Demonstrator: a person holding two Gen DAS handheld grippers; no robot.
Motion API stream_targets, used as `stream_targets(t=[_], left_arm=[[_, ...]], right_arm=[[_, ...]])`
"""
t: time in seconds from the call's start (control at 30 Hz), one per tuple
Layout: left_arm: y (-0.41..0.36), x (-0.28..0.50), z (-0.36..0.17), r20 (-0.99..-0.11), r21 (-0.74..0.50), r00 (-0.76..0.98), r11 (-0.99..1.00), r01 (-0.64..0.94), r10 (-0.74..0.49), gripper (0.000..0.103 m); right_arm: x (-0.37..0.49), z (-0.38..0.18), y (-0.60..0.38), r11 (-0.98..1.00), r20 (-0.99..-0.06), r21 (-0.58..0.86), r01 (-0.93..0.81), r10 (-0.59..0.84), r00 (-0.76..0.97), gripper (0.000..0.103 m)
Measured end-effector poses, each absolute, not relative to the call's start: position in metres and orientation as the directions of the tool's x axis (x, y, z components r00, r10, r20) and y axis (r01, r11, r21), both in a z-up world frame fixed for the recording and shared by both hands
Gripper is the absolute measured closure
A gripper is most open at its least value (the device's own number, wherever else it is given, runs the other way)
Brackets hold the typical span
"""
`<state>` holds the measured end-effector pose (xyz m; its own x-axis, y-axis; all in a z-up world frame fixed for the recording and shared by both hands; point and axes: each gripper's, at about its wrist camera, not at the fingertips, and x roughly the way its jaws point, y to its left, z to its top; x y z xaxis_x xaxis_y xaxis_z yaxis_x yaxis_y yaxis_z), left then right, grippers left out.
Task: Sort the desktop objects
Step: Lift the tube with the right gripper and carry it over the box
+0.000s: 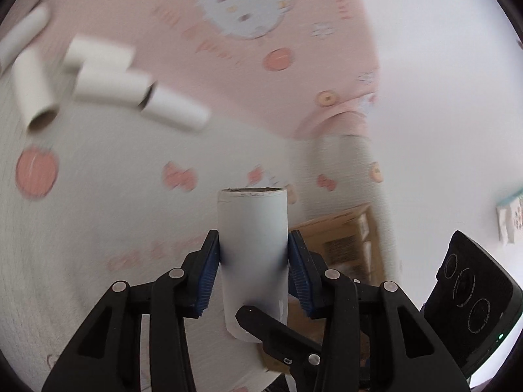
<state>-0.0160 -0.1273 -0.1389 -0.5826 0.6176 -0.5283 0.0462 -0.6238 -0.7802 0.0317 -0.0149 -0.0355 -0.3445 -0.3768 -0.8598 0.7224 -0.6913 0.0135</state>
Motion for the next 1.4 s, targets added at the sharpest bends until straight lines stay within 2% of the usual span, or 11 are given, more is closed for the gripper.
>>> stream_targets(t=[0.17,0.37,0.5,0.7,0.93,1.13,1.4], left_arm=[[-0.111,-0.026,-0.096,-0.493,-0.755,-0.622,-0.654,-0.042,0.609,0.058],[-0.09,-0.041,-0.067,-0.459,-0.777,-0.611,-0.625,-0.076,0.645,0.058],[-0.061,-0.049,-0.046,-0.474,-0.743,-0.579,-0.654,-0.141,0.663,0.058],[-0.019,-0.066,-0.034,-0.472,-0.759,-0.502,-0.624,-0.187,0.724,0.058],[0.043,-0.074,-0.048,-0.555,-0.734,-0.369,-0.647,-0.204,0.745,0.058],[0.09,-0.073,-0.063,-0.676,-0.639,-0.303,-0.739,-0.212,0.672,0.058],[0.104,-0.082,-0.077,-0.695,-0.649,-0.252,-0.739,-0.18,0.673,0.058]], right_arm=[[0.024,0.004,-0.004,-0.718,-0.828,-0.002,0.696,-0.389,-0.403,0.063],[0.031,0.033,0.007,-0.737,-0.788,-0.122,0.665,-0.335,-0.517,0.063],[0.031,0.05,0.023,-0.754,-0.767,-0.179,0.632,-0.295,-0.57,0.063],[0.013,0.069,0.075,-0.809,-0.771,-0.09,0.581,-0.313,-0.555,0.063],[0.0,0.057,0.122,-0.852,-0.814,-0.031,0.522,-0.281,-0.509,0.063],[-0.006,0.035,0.145,-0.862,-0.849,-0.048,0.504,-0.231,-0.476,0.063],[-0.016,0.023,0.171,-0.899,-0.848,0.026,0.437,-0.251,-0.466,0.063]])
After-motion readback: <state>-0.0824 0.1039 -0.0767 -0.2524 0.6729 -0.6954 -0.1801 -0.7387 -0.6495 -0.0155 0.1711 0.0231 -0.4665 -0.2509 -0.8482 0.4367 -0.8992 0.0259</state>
